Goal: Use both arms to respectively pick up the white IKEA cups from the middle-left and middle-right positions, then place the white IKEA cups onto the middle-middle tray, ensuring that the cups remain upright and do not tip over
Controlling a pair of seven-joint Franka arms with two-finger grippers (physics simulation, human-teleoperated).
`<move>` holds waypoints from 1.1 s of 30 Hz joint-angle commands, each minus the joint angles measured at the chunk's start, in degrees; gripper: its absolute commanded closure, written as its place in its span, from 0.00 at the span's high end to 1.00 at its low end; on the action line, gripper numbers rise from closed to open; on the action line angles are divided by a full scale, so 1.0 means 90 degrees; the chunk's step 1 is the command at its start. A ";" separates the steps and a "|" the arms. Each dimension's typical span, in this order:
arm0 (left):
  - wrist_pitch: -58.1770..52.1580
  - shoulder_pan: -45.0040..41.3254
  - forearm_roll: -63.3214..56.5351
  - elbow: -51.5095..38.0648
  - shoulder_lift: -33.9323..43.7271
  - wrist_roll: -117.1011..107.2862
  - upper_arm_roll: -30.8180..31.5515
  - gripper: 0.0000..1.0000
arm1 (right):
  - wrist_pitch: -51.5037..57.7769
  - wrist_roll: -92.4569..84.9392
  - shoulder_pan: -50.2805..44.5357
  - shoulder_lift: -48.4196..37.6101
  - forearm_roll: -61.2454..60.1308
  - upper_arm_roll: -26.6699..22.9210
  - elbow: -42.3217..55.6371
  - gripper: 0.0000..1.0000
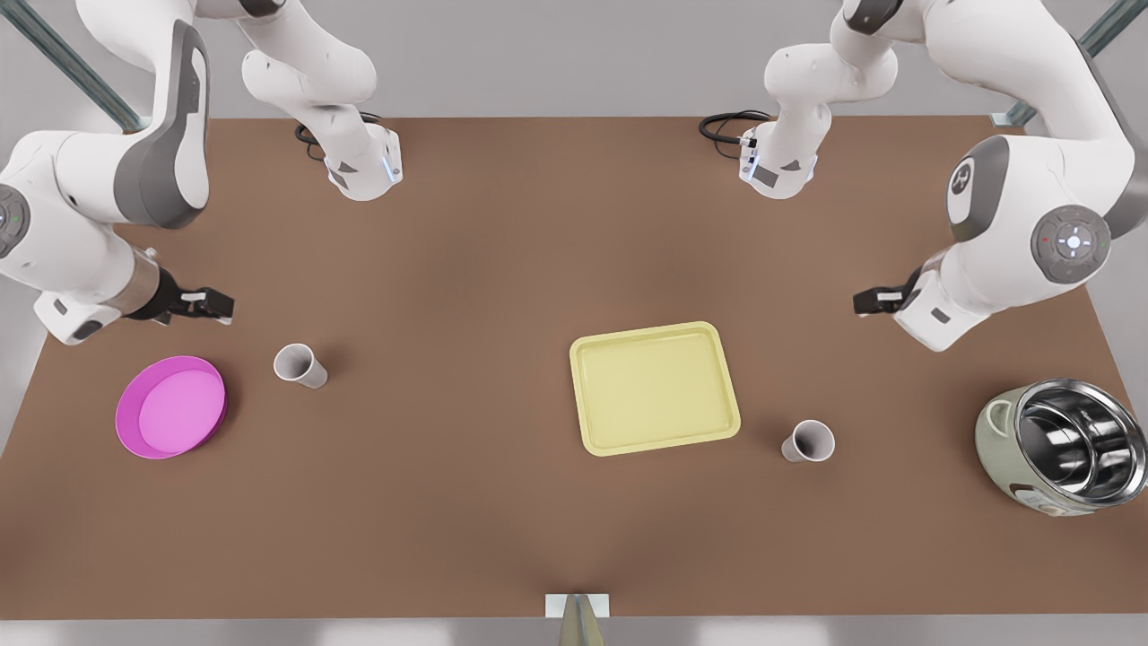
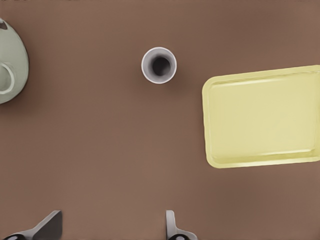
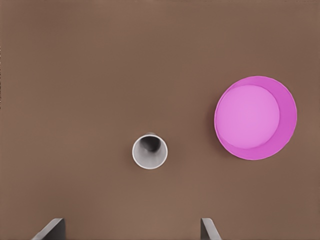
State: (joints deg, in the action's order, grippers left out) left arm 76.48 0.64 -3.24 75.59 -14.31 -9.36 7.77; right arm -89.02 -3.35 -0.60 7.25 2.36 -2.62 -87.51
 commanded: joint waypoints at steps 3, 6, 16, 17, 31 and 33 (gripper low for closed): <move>0.0437 0.0016 0.0136 0.0019 -0.0031 -0.0572 -0.0092 1.00 | -0.0383 -0.0312 -0.0011 0.0005 -0.0028 -0.0001 0.0006 1.00; 0.1744 0.0016 0.0117 0.0039 -0.0841 -0.0484 -0.0170 1.00 | -0.0383 0.0167 -0.0050 0.0249 0.0040 0.0008 -0.0238 1.00; 0.4422 0.0143 -0.0216 0.0137 -0.2600 -0.0523 -0.0180 1.00 | -0.1066 -0.0009 0.0077 0.0895 -0.0028 0.0018 -0.0950 1.00; 0.4422 0.0153 -0.0216 0.0137 -0.2629 -0.0523 -0.0190 1.00 | -0.1242 -0.0009 0.0126 0.0913 -0.0028 0.0028 -0.1058 1.00; 0.4617 0.0221 0.0058 0.0791 -0.3156 -0.0513 -0.0219 0.98 | -0.3263 -0.0263 0.0624 0.1451 -0.0321 0.0028 -0.2054 1.00; 0.4617 0.0221 0.0087 0.0791 -0.3166 -0.0523 -0.0219 0.75 | -0.3303 -0.0449 0.0712 0.1412 -0.0321 0.0028 -0.2210 1.00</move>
State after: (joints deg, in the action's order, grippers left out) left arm 116.87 2.64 -3.01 82.73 -42.75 -13.20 5.80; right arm -114.90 -4.61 5.56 20.10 -0.28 -2.36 -106.93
